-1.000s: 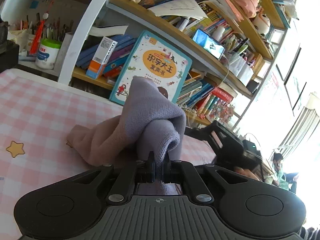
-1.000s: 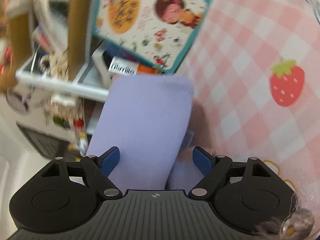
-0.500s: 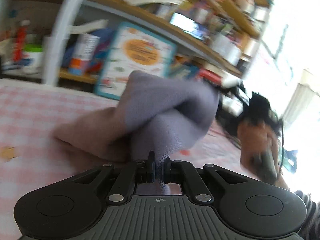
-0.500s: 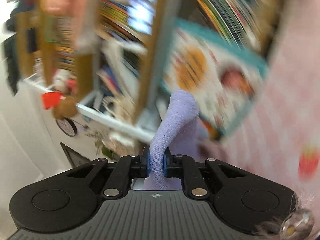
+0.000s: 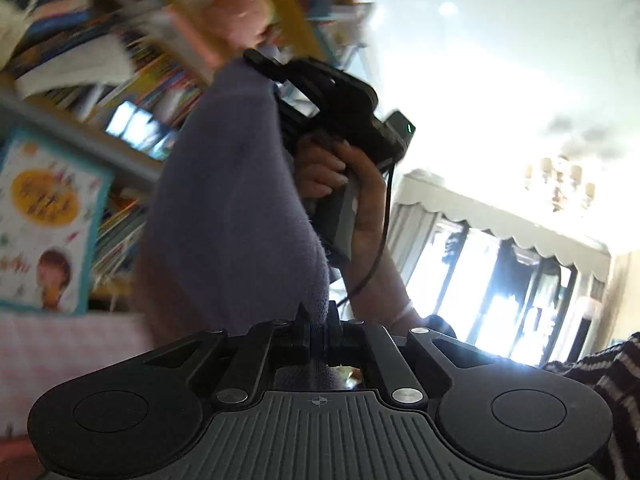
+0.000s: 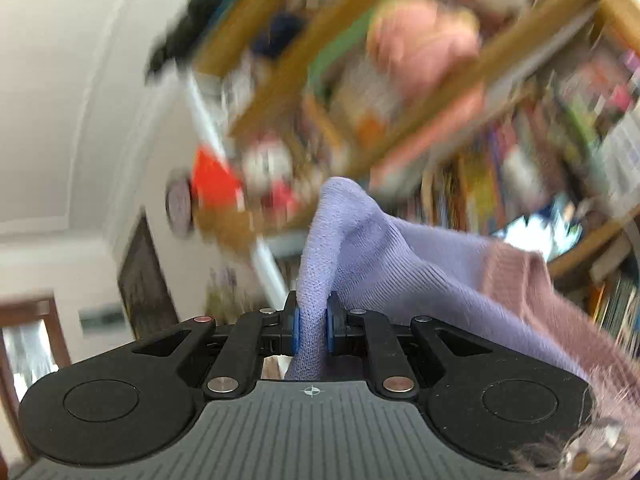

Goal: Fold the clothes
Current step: 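Lift the sweatshirt with both tools and shake it open in the air, then lower the sweatshirt onto the table with both tools, spreading it flat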

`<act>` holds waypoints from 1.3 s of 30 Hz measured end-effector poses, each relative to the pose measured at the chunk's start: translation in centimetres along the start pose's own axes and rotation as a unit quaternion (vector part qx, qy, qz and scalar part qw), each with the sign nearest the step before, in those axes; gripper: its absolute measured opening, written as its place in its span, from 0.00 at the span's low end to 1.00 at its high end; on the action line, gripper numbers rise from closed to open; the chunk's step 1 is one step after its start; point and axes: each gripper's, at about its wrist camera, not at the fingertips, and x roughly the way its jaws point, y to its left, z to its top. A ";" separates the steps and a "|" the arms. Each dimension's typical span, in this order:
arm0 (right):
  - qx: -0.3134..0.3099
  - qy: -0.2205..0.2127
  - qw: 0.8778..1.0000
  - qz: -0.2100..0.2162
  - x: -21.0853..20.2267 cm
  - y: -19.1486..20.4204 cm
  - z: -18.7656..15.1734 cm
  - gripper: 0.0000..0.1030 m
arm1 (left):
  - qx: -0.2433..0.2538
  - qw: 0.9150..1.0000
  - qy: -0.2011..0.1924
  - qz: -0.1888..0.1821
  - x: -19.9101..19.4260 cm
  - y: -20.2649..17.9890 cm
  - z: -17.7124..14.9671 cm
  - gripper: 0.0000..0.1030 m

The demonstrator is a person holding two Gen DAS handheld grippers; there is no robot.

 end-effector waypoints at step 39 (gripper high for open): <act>-0.002 0.267 0.924 -0.274 -7.1 -10.6 -22.4 0.43 | 0.102 0.938 0.153 0.295 5.4 4.0 -3.6 0.24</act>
